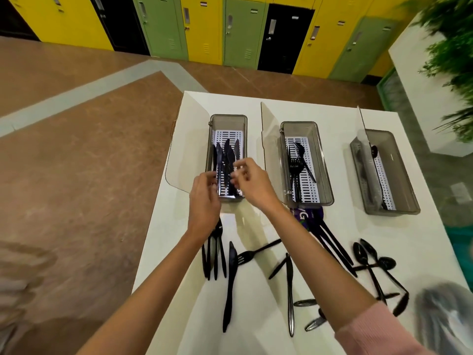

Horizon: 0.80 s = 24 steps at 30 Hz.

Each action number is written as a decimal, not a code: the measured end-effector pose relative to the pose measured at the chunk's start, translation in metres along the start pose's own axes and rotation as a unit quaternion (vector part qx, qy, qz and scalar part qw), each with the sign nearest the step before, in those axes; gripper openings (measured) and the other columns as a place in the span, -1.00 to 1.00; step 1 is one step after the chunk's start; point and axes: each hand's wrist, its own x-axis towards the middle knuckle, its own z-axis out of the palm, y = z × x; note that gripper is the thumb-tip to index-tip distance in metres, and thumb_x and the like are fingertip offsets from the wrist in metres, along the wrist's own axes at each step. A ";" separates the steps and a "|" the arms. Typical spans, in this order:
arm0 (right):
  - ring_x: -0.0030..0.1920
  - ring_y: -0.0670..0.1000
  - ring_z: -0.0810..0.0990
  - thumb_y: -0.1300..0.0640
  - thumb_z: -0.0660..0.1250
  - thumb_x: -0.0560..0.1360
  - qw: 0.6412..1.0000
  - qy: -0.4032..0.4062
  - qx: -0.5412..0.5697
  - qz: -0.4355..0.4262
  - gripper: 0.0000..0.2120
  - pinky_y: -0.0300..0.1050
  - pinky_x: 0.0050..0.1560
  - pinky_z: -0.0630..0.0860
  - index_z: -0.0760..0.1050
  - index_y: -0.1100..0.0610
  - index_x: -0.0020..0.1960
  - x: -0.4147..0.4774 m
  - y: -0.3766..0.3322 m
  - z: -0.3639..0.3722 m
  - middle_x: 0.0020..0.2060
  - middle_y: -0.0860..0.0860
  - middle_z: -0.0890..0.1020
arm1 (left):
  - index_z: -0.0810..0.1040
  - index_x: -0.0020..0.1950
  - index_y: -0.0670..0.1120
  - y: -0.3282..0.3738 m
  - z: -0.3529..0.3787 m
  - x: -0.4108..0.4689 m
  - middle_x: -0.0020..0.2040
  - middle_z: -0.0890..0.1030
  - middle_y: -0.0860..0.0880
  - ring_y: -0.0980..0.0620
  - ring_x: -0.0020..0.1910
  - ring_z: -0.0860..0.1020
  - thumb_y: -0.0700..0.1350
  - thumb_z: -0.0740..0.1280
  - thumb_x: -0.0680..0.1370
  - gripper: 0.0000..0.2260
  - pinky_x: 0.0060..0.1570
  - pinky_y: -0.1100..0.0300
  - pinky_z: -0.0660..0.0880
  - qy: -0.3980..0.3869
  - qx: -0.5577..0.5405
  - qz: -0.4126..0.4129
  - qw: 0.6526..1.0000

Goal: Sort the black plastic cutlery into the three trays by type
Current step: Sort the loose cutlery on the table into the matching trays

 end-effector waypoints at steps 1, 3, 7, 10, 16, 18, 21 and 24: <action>-0.06 0.02 0.64 0.26 0.16 0.61 1.000 -0.014 0.015 -0.002 -0.84 -0.10 0.02 0.59 0.45 0.13 0.13 -0.012 0.008 -0.001 -0.10 0.04 0.62 | 0.44 0.24 -0.16 -0.006 -0.001 -0.012 0.14 0.52 -0.09 0.03 0.06 0.52 -0.32 0.15 0.58 -0.75 0.10 0.18 0.46 0.002 0.004 0.007 1.000; -0.13 0.01 0.66 0.28 0.16 0.60 0.999 -0.037 0.018 0.006 -0.84 -0.11 -0.01 0.61 0.48 0.10 0.04 -0.040 0.029 -0.003 -0.17 0.03 0.63 | 0.45 0.20 -0.17 -0.015 0.001 -0.040 0.09 0.50 -0.06 0.04 0.01 0.49 -0.30 0.17 0.59 -0.78 0.05 0.25 0.42 -0.001 0.016 0.007 1.000; -0.18 -0.02 0.63 0.32 0.16 0.58 0.997 -0.056 -0.005 0.050 -0.83 -0.21 -0.05 0.56 0.52 0.18 0.02 -0.093 0.078 -0.009 -0.18 0.05 0.63 | 0.42 0.23 -0.18 -0.037 0.014 -0.093 0.13 0.41 -0.10 -0.09 0.11 0.37 -0.19 0.31 0.54 -0.73 0.16 0.06 0.36 -0.002 0.105 -0.053 0.993; -0.12 0.00 0.61 0.31 0.22 0.56 0.996 0.007 -0.039 0.081 -0.86 -0.27 -0.08 0.50 0.53 0.18 0.01 -0.129 0.122 -0.021 -0.15 0.06 0.64 | 0.26 0.41 -0.20 -0.045 0.027 -0.118 0.36 0.28 -0.16 -0.21 0.28 0.27 0.11 0.41 0.45 -0.32 0.22 -0.13 0.30 -0.021 0.176 -0.166 0.970; 0.10 0.08 0.46 0.30 0.30 0.53 0.959 0.211 -0.167 0.087 -0.84 -0.17 0.03 0.42 0.49 0.21 0.11 -0.155 0.171 -0.073 0.03 0.05 0.46 | 0.19 0.44 -0.26 -0.042 0.035 -0.108 0.29 0.33 -0.25 -0.26 0.27 0.30 0.13 0.44 0.42 -0.22 0.21 -0.16 0.31 0.006 0.201 -0.208 0.957; 0.20 0.16 0.40 0.27 0.35 0.50 0.942 0.219 -0.232 0.104 -0.70 -0.16 0.12 0.31 0.45 0.27 0.22 -0.148 0.179 -0.092 0.14 0.15 0.46 | 0.15 0.44 -0.29 -0.042 0.035 -0.095 0.31 0.32 -0.28 -0.27 0.30 0.29 0.02 0.45 0.45 -0.25 0.25 -0.15 0.29 -0.015 0.204 -0.219 0.954; 0.30 0.21 0.32 0.14 0.39 0.50 0.938 0.180 -0.252 0.155 -0.48 -0.01 0.26 0.28 0.31 0.27 0.38 -0.135 0.183 -0.107 0.29 0.20 0.38 | 0.20 0.35 -0.37 -0.044 0.038 -0.085 0.28 0.36 -0.33 -0.32 0.28 0.34 -0.17 0.37 0.51 -0.45 0.25 -0.09 0.29 -0.059 0.197 -0.211 0.956; 0.31 0.20 0.30 0.08 0.40 0.49 0.935 0.158 -0.267 0.173 -0.42 0.02 0.29 0.27 0.27 0.25 0.40 -0.125 0.183 -0.102 0.31 0.18 0.35 | 0.25 0.26 -0.41 -0.041 0.040 -0.086 0.23 0.39 -0.36 -0.34 0.24 0.38 -0.27 0.25 0.55 -0.64 0.21 -0.07 0.32 -0.085 0.209 -0.223 0.948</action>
